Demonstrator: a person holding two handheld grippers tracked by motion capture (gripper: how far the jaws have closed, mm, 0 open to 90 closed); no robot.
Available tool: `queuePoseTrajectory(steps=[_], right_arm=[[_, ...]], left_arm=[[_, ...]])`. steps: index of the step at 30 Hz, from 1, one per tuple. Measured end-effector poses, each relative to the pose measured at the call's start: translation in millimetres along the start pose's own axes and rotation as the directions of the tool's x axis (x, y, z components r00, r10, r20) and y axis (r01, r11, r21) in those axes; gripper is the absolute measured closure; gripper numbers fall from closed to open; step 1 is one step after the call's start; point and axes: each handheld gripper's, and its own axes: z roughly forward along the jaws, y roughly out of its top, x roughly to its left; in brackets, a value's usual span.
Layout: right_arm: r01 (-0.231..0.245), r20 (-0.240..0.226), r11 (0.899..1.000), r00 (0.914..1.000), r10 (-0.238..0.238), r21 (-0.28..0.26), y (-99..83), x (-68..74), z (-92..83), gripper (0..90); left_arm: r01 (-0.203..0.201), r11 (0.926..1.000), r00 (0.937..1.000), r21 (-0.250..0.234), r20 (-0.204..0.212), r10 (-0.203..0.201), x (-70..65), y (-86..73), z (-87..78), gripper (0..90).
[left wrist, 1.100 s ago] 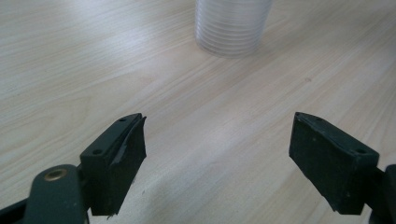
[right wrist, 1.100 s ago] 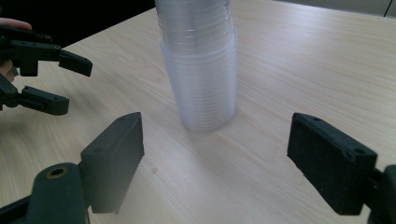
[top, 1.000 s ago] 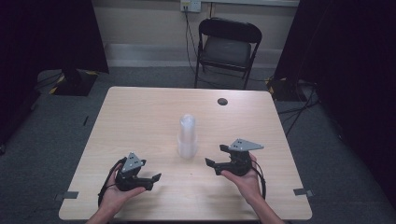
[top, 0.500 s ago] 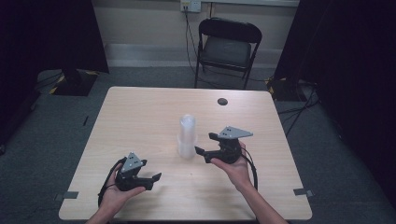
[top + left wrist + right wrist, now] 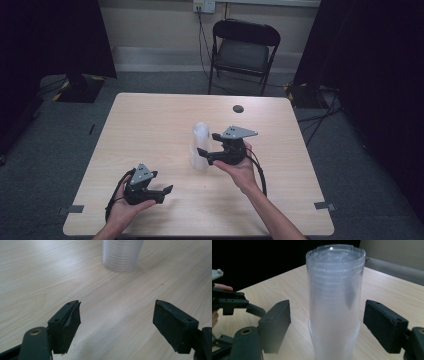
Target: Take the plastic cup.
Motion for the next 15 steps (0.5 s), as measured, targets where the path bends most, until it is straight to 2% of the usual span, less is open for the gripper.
queuePoseTrajectory(steps=[9,15], right_arm=[[0.012,0.007,1.0,0.9999,-0.012,-0.019,7.8,-6.2,19.1,27.0],[0.015,-0.004,1.0,0.9999,-0.015,0.001,3.2,-8.7,29.9,27.4]], left_arm=[[0.012,0.9999,0.9999,0.003,-0.004,-0.012,1.0,-0.3,1.1,22.1],[0.015,0.9998,0.9999,-0.01,-0.007,-0.015,2.5,-0.1,0.1,21.8]])
